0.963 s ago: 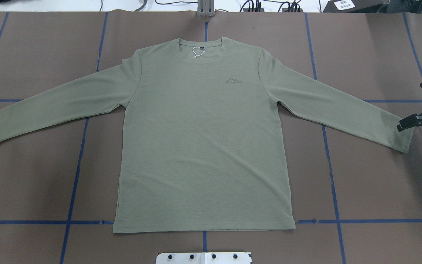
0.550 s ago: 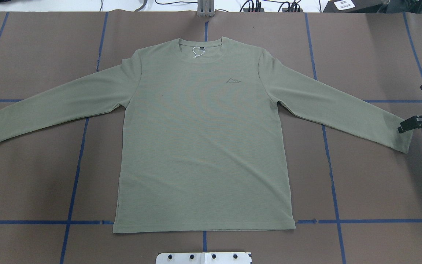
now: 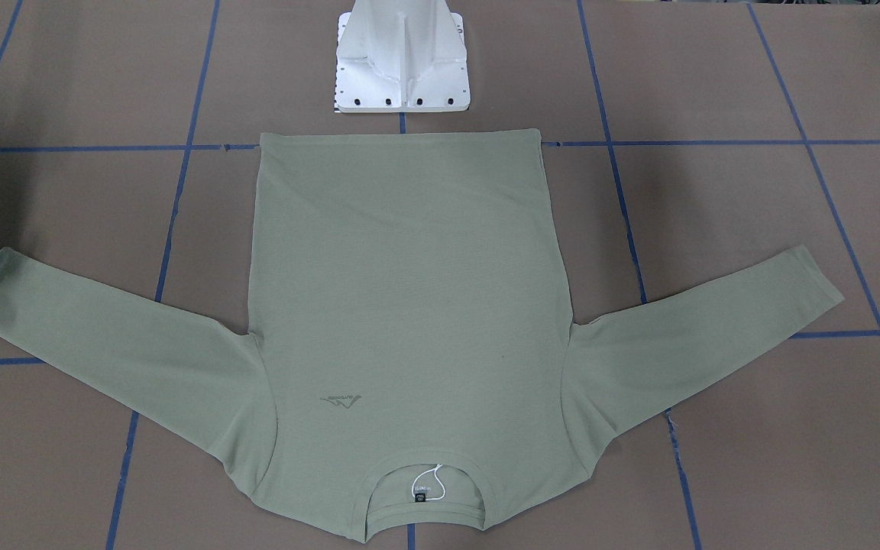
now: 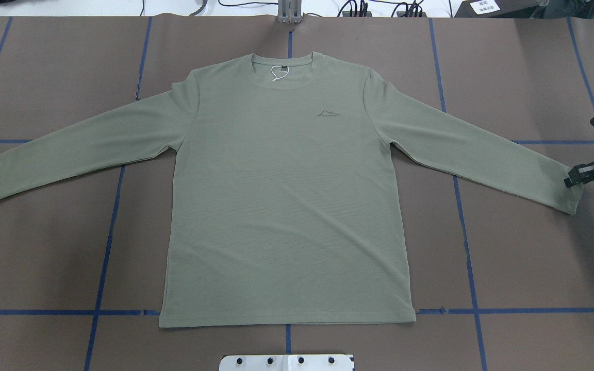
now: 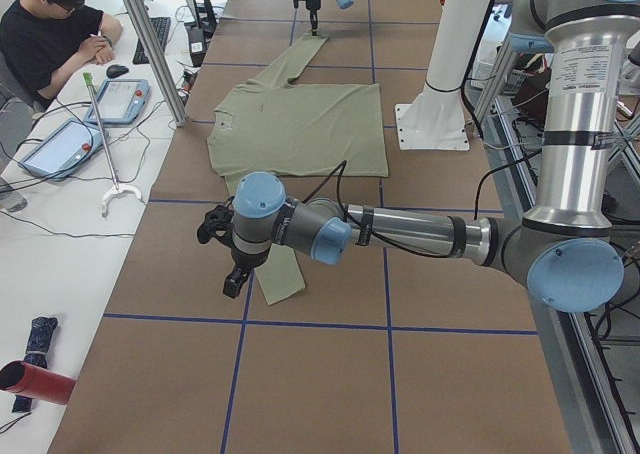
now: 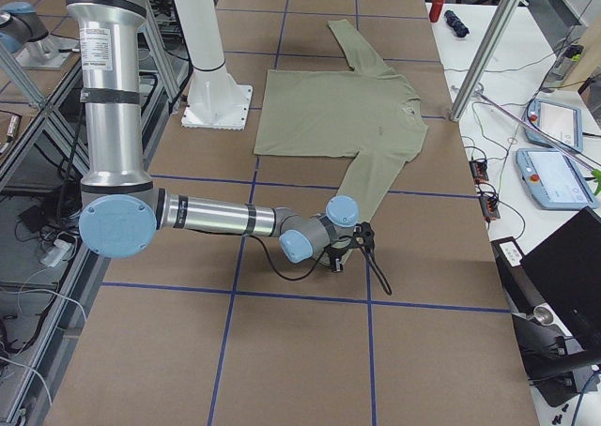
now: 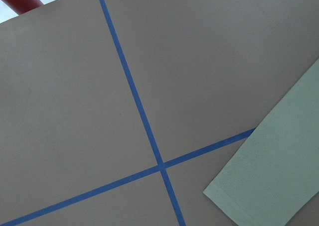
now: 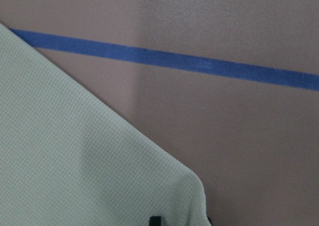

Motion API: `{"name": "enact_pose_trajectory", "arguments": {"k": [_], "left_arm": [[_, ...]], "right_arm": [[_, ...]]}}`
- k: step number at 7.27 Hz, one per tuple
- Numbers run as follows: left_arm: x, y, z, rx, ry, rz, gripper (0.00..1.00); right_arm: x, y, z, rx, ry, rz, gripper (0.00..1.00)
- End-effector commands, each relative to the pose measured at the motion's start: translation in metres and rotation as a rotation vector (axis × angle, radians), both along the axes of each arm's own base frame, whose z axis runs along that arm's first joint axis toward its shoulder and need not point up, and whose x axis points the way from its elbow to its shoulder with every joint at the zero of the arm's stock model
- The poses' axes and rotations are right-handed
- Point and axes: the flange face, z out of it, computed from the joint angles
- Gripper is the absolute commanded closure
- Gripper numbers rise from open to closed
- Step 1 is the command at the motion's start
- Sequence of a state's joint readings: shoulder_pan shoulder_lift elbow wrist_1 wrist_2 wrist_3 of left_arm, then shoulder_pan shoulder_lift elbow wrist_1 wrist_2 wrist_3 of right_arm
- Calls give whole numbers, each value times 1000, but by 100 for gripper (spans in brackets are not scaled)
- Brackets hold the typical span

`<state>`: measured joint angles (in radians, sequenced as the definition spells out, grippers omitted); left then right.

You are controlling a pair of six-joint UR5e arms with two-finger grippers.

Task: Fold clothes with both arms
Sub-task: 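Lower the right gripper onto the cuff of the sleeve nearest it and grasp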

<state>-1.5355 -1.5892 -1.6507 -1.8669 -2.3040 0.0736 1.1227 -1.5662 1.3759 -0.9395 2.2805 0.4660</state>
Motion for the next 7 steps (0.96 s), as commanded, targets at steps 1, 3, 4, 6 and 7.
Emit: {"name": "enact_pose_trajectory", "arguments": {"k": [1,3,4,6,7], "left_arm": [[0,0,0,0,0,0,0],[0,0,0,0,0,0,0],[0,0,0,1,0,0,0],[0,0,0,0,0,0,0],[0,0,0,0,0,0,0]], "right_arm": [[-1,0,-3,-1,-13,-7,100],[-1,0,-15,6,-46,-14,100],[0,2,-25,17,-65,-19,100],[-2,2,-68,75,-113,-28,100],[-7,-6,-90,68,-133,2,100]]}}
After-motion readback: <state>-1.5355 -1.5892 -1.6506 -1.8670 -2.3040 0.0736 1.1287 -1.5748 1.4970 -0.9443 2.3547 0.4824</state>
